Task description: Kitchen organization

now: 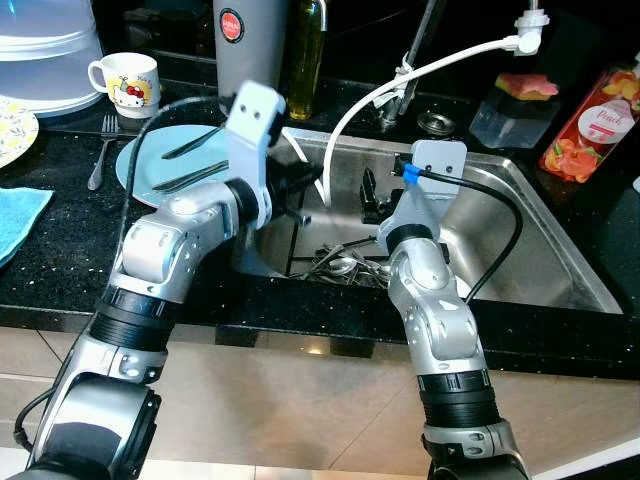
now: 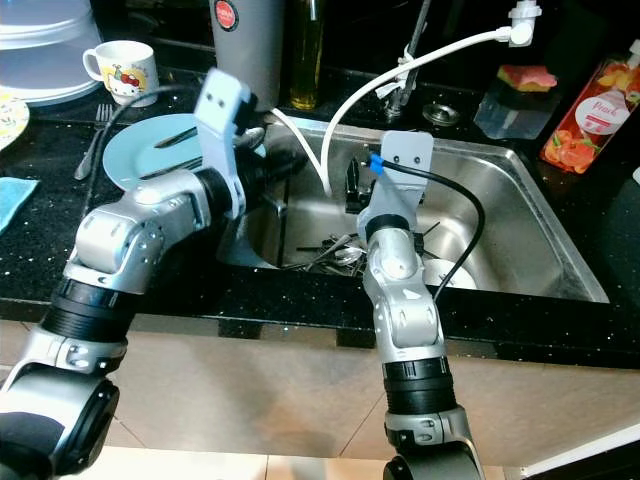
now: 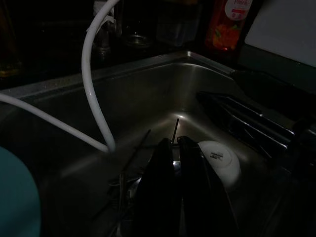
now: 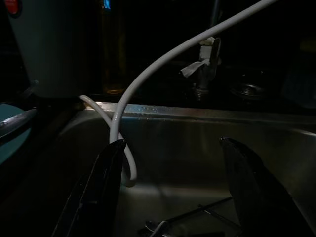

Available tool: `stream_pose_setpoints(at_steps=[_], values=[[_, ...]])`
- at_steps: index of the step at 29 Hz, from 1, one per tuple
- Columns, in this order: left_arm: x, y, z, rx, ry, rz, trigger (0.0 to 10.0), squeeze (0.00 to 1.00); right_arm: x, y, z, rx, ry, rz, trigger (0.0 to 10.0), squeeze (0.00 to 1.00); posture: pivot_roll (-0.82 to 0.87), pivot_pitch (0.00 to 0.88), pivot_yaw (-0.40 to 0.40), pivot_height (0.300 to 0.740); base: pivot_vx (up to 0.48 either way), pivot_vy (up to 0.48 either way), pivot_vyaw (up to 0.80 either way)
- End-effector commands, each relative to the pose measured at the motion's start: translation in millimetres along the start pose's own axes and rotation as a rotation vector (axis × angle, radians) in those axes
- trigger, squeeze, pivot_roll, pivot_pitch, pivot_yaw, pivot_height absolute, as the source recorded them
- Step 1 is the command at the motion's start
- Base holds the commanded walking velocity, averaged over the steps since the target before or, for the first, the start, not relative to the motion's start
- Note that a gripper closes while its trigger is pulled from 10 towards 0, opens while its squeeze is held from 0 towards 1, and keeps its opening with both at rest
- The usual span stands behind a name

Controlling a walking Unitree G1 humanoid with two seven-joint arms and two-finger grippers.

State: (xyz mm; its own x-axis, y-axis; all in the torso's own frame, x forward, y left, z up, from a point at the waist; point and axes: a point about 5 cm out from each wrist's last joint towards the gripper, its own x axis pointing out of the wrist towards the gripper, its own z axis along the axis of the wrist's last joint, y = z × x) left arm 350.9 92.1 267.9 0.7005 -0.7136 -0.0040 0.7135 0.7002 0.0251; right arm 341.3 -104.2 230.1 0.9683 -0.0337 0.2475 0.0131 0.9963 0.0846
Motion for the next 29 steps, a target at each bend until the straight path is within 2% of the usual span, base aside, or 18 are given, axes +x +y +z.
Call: stream_pose_setpoints(at_steps=[1, 4, 6, 7, 9, 12, 15, 18, 19, 20, 21, 22, 23, 24, 25, 26, 27, 29], values=[[0.5, -2.8, 2, 0.035, -0.006, -0.002, 10.0, 1.00, -2.2, -1.7, -5, -0.001, 0.008, -0.010, 10.0, 0.00, 0.22, 0.022, -0.080, 0.740, 0.000, 0.000, 0.00], [0.1, -1.0, 5, 0.045, -0.030, 0.015, 10.0, 1.00, -2.6, -1.1, -5, 0.001, 0.008, -0.009, 10.0, 0.00, 0.23, 0.021, -0.079, 0.740, 0.000, 0.000, 0.00], [-1.1, -1.2, 17, 0.060, -0.110, 0.031, 10.0, 1.00, -3.5, 0.5, -5, 0.003, 0.009, -0.004, 10.0, 0.00, 0.23, 0.021, -0.080, 0.740, 0.000, 0.000, 0.00], [-2.0, -0.1, 27, 0.085, -0.164, 0.070, 10.0, 0.00, -3.9, 1.5, -6, 0.005, 0.010, 0.000, 10.0, 0.00, 0.22, 0.022, -0.081, 0.740, 0.000, 0.000, 0.00], [-1.7, 2.7, 27, 0.094, -0.153, 0.099, 10.0, 0.00, -4.0, 1.8, -6, 0.005, 0.011, 0.001, 10.0, 0.00, 0.22, 0.023, -0.082, 0.740, 0.000, 0.000, 0.00], [-0.3, 20.6, 14, 0.067, -0.024, 0.210, 10.0, 0.00, -3.9, 2.0, -5, 0.006, 0.010, 0.002, 10.0, 0.00, 0.22, 0.026, -0.078, 0.740, 0.000, 0.000, 0.00], [-0.5, 25.8, 10, 0.060, 0.020, 0.233, 10.0, 0.00, -3.8, 1.9, -5, 0.005, 0.009, 0.002, 10.0, 0.00, 0.22, 0.026, -0.078, 0.740, 0.000, 0.000, 0.00], [-0.4, 42.4, 3, 0.060, 0.111, 0.350, 10.0, 0.00, -4.2, 0.5, -4, 0.005, 0.007, -0.006, 10.0, 0.00, 0.21, 0.031, -0.071, 0.740, 0.000, 0.000, 0.00], [0.2, 51.3, 3, 0.127, 0.170, 0.451, 10.0, 0.00, -4.5, -1.3, -5, 0.004, 0.008, -0.013, 10.0, 0.00, 0.22, 0.037, -0.075, 0.740, 0.000, 0.000, 0.00], [0.2, 51.3, 3, 0.127, 0.170, 0.451, 10.0, 0.00, -4.5, -1.3, -5, 0.004, 0.008, -0.013, 10.0, 0.00, 0.22, 0.037, -0.075, 0.740, 0.000, 0.000, 0.00], [-1.5, 60.8, 5, 0.276, 0.211, 0.573, 10.0, 0.00, -4.6, -2.4, -5, 0.004, 0.009, -0.017, 10.0, 0.00, 0.22, 0.041, -0.077, 0.740, 0.000, 0.000, 0.00], [-1.5, 60.8, 5, 0.276, 0.211, 0.573, 10.0, 0.00, -4.6, -2.4, -5, 0.004, 0.009, -0.017, 10.0, 0.00, 0.22, 0.041, -0.077, 0.740, 0.000, 0.000, 0.00], [-3.7, 66.8, 7, 0.444, 0.245, 0.654, 10.0, 0.00, -4.5, -3.0, -5, 0.003, 0.010, -0.019, 10.0, 0.00, 0.22, 0.042, -0.076, 0.740, 0.000, 0.000, 0.00], [-3.7, 66.8, 7, 0.444, 0.245, 0.654, 10.0, 0.00, -4.5, -3.0, -5, 0.003, 0.010, -0.019, 10.0, 0.00, 0.22, 0.042, -0.076, 0.740, 0.000, 0.000, 0.00], [-5.3, 70.3, 6, 0.535, 0.262, 0.679, 10.0, 0.00, -4.0, -2.6, -5, 0.003, 0.010, -0.018, 10.0, 0.00, 0.23, 0.044, -0.073, 0.740, 0.000, 0.000, 0.00], [-5.3, 70.3, 6, 0.535, 0.262, 0.679, 10.0, 0.00, -4.0, -2.6, -5, 0.003, 0.010, -0.018, 10.0, 0.00, 0.23, 0.044, -0.073, 0.740, 0.000, 0.000, 0.00], [-7.3, 73.5, 7, 0.598, 0.272, 0.675, 10.0, 0.00, -3.2, -2.2, -4, 0.004, 0.007, -0.018, 10.0, 0.00, 0.23, 0.045, -0.071, 0.740, 0.000, 0.000, 0.00], [-9.2, 77.1, 7, 0.622, 0.304, 0.671, 10.0, 0.00, -2.2, -2.8, -3, 0.006, 0.003, -0.022, 10.0, 0.00, 0.24, 0.046, -0.072, 0.740, 0.000, 0.000, 0.00]])
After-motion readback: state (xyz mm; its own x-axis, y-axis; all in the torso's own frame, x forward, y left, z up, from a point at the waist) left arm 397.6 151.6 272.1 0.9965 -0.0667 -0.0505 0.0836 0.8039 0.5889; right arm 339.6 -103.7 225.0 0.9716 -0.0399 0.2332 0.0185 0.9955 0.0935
